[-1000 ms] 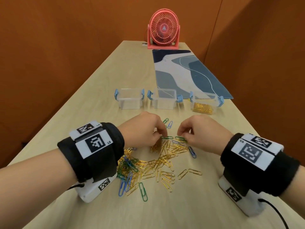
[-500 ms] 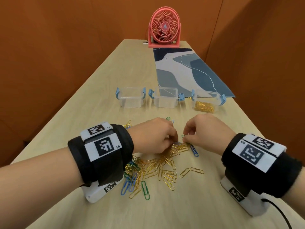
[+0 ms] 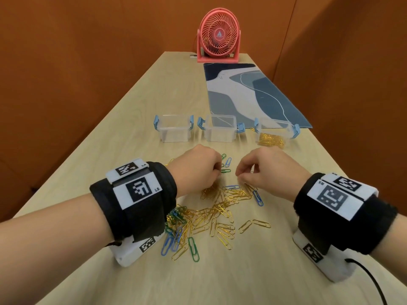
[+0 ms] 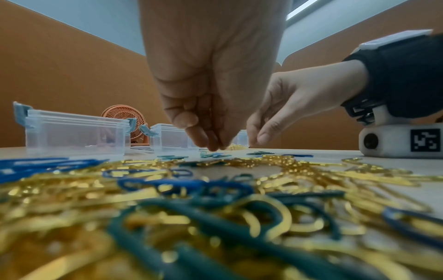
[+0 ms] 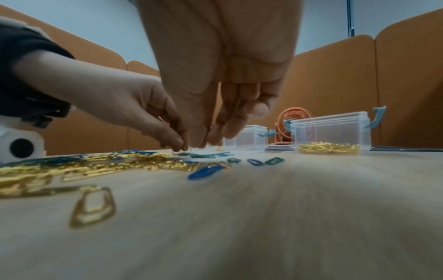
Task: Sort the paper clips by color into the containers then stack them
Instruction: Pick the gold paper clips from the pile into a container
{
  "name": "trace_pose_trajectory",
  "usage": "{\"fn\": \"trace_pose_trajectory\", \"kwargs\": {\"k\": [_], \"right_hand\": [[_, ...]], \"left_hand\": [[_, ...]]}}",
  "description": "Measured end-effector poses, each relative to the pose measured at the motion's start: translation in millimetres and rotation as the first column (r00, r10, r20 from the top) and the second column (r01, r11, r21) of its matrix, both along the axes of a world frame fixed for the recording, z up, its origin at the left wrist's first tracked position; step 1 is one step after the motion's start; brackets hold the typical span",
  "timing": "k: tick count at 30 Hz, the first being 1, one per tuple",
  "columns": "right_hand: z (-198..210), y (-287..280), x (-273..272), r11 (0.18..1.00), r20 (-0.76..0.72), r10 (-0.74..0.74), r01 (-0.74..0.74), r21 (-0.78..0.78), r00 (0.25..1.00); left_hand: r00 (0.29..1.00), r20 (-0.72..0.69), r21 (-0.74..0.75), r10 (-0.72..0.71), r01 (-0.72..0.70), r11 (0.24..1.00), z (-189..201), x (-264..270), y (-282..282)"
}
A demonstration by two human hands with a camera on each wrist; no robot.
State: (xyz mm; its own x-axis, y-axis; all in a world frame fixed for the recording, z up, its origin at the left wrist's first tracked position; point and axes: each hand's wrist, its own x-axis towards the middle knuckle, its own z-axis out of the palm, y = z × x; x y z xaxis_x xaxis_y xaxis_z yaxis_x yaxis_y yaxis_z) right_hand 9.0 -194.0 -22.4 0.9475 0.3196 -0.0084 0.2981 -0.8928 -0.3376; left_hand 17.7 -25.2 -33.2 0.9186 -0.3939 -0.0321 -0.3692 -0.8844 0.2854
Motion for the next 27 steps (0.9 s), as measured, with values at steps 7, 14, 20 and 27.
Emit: {"fn": "trace_pose_trajectory", "kwargs": {"k": [7,14,20,27], "right_hand": [[-5,9,1,0.993,-0.134,0.106,-0.112,-0.037,0.985],[-6,7,4,0.997,-0.202,0.060,-0.069,-0.039,0.977],[-2,-12,15,0.984,-0.079,-0.164,0.169,0.052,0.983],[-1,-20,10,0.985,-0.077,-0.160,0.164,0.057,0.984]], "left_hand": [[0.997,-0.080,-0.027,0.022,-0.024,0.999,2,-6,3],[0.996,-0.076,-0.066,-0.044,0.039,0.997,4,-15,6],[0.961,-0.066,-0.023,-0.270,0.269,0.963,0,-14,1],[0.945,-0.015,-0.012,-0.328,0.328,0.945,0,-11,0]]}}
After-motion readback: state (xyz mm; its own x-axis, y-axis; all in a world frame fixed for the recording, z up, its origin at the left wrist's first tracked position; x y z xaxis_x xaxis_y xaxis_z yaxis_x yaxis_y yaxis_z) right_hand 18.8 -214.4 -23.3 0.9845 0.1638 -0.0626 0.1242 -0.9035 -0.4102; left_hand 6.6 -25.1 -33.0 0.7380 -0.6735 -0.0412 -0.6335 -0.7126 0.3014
